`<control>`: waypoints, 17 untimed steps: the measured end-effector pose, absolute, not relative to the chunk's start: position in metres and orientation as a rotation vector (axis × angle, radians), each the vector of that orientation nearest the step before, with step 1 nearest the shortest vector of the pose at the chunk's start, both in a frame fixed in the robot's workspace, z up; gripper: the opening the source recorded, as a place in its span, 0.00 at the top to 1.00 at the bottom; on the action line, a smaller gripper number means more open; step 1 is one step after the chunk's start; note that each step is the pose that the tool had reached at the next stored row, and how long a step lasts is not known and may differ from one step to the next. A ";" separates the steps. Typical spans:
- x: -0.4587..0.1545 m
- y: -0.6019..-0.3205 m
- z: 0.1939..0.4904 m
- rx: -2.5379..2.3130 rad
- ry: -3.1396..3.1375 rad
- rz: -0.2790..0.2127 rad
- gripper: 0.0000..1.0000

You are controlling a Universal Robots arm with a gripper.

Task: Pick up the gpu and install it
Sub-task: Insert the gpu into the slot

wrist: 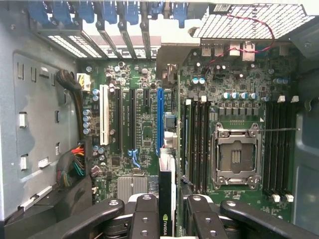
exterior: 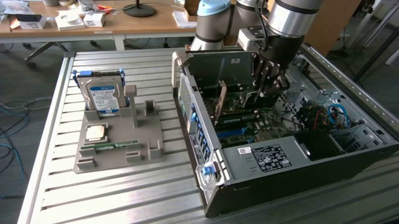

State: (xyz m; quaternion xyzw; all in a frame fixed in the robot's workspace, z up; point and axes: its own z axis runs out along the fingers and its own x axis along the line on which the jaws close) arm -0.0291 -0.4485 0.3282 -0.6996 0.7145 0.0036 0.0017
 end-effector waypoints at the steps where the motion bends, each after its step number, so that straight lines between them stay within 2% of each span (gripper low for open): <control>1: -0.031 -0.448 0.328 -2.195 2.242 0.011 0.73; 17: -0.036 -0.449 0.323 -2.195 2.242 0.011 0.73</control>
